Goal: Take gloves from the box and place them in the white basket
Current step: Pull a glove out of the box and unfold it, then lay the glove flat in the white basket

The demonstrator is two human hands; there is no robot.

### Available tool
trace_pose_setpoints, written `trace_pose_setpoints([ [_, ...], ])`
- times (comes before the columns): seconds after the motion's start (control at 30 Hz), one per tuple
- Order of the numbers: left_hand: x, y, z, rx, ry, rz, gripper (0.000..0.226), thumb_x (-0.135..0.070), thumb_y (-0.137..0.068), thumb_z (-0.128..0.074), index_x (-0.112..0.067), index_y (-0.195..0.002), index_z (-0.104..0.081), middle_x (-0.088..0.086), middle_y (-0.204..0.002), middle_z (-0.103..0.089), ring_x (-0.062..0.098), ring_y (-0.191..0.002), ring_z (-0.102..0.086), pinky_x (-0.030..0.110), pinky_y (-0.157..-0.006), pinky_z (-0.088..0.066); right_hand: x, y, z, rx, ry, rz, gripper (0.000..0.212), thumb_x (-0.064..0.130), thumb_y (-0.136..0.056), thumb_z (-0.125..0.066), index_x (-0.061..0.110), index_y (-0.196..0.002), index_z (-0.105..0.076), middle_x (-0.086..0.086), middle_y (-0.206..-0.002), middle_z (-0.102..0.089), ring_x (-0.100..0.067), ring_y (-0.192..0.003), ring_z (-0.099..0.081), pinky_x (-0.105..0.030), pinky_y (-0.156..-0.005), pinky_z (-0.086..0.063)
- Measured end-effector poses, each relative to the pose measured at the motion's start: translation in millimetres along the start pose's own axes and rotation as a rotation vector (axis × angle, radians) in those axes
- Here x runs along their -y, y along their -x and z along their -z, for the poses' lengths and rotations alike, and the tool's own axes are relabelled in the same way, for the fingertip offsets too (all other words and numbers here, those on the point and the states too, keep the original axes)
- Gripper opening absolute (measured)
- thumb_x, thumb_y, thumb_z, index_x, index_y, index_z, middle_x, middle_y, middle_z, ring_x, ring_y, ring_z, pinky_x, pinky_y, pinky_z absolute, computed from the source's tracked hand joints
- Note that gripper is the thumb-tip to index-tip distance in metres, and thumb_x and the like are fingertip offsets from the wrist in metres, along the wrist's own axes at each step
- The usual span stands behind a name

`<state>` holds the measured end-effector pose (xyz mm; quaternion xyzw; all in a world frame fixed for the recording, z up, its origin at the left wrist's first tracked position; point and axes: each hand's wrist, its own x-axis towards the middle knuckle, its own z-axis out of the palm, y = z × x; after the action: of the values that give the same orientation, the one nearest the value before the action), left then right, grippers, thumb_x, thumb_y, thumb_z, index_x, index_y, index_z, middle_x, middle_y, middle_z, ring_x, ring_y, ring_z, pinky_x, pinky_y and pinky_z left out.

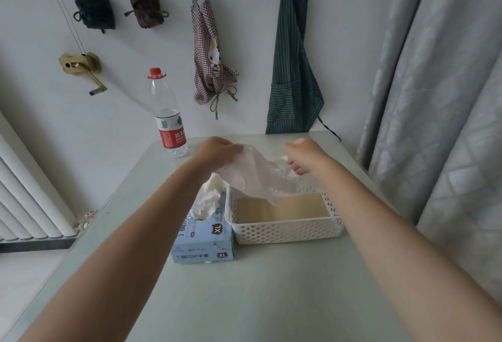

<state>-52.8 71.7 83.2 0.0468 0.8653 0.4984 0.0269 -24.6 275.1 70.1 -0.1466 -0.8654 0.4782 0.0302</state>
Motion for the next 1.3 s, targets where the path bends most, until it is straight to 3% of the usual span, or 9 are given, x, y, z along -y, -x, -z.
trace_pose_setpoints([
  [0.2,-3,-4,-26,0.027,0.081,0.212,0.026,-0.031,-0.091,-0.066,-0.006,-0.094,-0.064,0.015,-0.092,-0.066,0.025,-0.071,-0.064,0.025,-0.054,-0.057,-46,-5,12,0.119,0.382,-0.11,0.037,0.029,-0.096,-0.048,0.002,-0.121,-0.053,-0.013,-0.108,-0.058,-0.027,-0.088,-0.056,-0.029,-0.073,-0.045],
  [0.3,-6,-8,-44,0.054,0.225,0.271,0.03,-0.029,-0.09,-0.068,-0.002,-0.102,-0.063,0.017,-0.094,-0.066,0.025,-0.073,-0.064,0.025,-0.044,-0.055,-63,-13,16,0.068,0.398,-0.105,0.044,0.029,-0.095,-0.05,-0.001,-0.127,-0.055,-0.018,-0.128,-0.058,-0.031,-0.112,-0.058,-0.03,-0.088,-0.045],
  [0.53,-15,-15,-86,0.072,0.416,0.316,0.009,-0.008,-0.09,-0.067,-0.004,-0.096,-0.062,0.017,-0.097,-0.061,0.022,-0.07,-0.06,0.03,-0.053,-0.058,-72,-14,31,-0.116,0.453,-0.103,0.053,0.047,-0.095,-0.039,0.01,-0.13,-0.048,-0.016,-0.132,-0.048,-0.036,-0.121,-0.049,-0.046,-0.103,-0.039],
  [0.6,-20,-16,-93,0.093,0.435,0.26,0.018,-0.001,-0.093,-0.059,-0.003,-0.112,-0.059,0.011,-0.092,-0.059,0.019,-0.071,-0.06,0.027,-0.048,-0.057,-61,-7,34,-0.181,0.255,0.106,0.053,0.051,-0.096,-0.037,0.004,-0.111,-0.056,-0.019,-0.119,-0.056,-0.037,-0.11,-0.055,-0.049,-0.095,-0.042],
  [0.7,-26,-21,-103,0.142,0.542,0.243,0.023,0.006,-0.093,-0.051,-0.004,-0.114,-0.054,0.016,-0.101,-0.059,0.023,-0.078,-0.062,0.032,-0.054,-0.06,-34,19,42,0.059,-0.001,0.368,0.06,0.062,-0.084,-0.06,0.012,-0.117,-0.057,-0.007,-0.112,-0.062,-0.019,-0.102,-0.06,-0.034,-0.082,-0.051],
  [0.83,-33,-24,-107,0.203,0.569,0.247,0.01,0.0,-0.092,-0.057,-0.001,-0.083,-0.06,0.009,-0.062,-0.058,0.016,-0.05,-0.057,0.031,-0.055,-0.057,-25,21,38,0.042,0.38,0.517,0.043,0.031,-0.081,-0.074,0.026,-0.115,-0.049,0.006,-0.104,-0.049,-0.015,-0.092,-0.054,-0.03,-0.077,-0.048],
  [1.1,-29,-18,-87,0.307,0.734,0.271,0.019,0.001,-0.096,-0.04,0.006,-0.108,-0.055,0.024,-0.088,-0.073,0.032,-0.079,-0.074,0.039,-0.073,-0.061,-21,13,41,-0.085,0.537,0.48,0.02,0.001,-0.088,-0.049,0.017,-0.099,-0.054,0.001,-0.096,-0.052,-0.02,-0.086,-0.053,-0.033,-0.072,-0.048],
  [1.2,-22,-15,-80,0.421,0.664,0.235,0.025,-0.005,-0.091,-0.036,0.005,-0.107,-0.052,0.021,-0.104,-0.073,0.035,-0.096,-0.072,0.044,-0.089,-0.056,-14,12,39,-0.199,0.436,0.493,0.019,0.006,-0.092,-0.042,0.015,-0.076,-0.045,0.001,-0.078,-0.049,-0.02,-0.072,-0.046,-0.029,-0.055,-0.032],
  [1.3,-17,-10,-78,0.49,0.408,0.126,0.022,-0.008,-0.095,-0.047,0.003,-0.107,-0.062,0.013,-0.102,-0.074,0.028,-0.097,-0.071,0.044,-0.094,-0.054,0,12,35,-0.292,0.339,0.465,0.021,0.008,-0.096,-0.034,0.007,-0.078,-0.045,-0.008,-0.083,-0.053,-0.025,-0.077,-0.046,-0.033,-0.061,-0.03],
])
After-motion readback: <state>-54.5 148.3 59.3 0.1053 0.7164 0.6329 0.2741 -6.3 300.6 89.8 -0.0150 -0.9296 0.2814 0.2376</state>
